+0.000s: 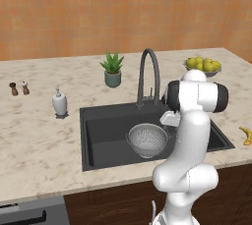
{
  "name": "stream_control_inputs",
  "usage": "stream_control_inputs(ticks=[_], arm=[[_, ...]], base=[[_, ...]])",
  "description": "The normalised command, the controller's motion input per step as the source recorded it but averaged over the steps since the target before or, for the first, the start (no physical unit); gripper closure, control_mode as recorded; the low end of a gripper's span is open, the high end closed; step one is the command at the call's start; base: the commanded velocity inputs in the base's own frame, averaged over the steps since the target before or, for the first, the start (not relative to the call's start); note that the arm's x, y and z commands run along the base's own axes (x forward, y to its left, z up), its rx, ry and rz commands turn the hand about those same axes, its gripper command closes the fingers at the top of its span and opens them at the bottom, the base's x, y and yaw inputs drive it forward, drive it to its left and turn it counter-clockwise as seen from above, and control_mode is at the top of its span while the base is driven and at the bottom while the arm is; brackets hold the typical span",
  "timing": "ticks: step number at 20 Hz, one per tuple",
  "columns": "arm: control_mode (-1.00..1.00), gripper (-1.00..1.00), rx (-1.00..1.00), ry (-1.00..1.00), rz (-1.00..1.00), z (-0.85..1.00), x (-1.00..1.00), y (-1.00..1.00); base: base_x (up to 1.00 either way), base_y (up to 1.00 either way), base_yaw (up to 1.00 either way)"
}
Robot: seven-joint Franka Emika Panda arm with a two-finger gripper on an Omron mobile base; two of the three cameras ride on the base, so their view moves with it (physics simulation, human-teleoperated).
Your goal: Put the colander in the sink, put the banana in the colander, and turn on the sink faucet and pour water over the colander.
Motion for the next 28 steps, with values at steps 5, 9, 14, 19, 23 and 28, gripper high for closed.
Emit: stream_control_inputs(ticks=[5, 9, 14, 19, 23, 28], arm=[[-1.0, -1.0, 0.0, -0.06, -0.01, 0.5, -0.5, -0.48], [-1.0, -1.0, 0.0, -0.05, -0.09, 0.47, -0.5, -0.55], [-1.0, -1.0, -0.06, 0.0, -0.22, 0.4, -0.38, -0.53], [-1.0, -1.0, -0.15, 0.0, -0.41, 0.27, -0.39, -0.56], [-1.0, -1.0, -0.16, 0.06, -0.44, 0.24, -0.21, -0.56], [-1.0, -1.0, -0.13, 0.05, -0.27, 0.09, -0.15, -0.66]], base=[[0.0, 0.0, 0.0], [0.0, 0.0, 0.0], [0.0, 0.0, 0.0], [0.0, 0.0, 0.0], [0.0, 0.0, 0.0], [0.0, 0.0, 0.0]])
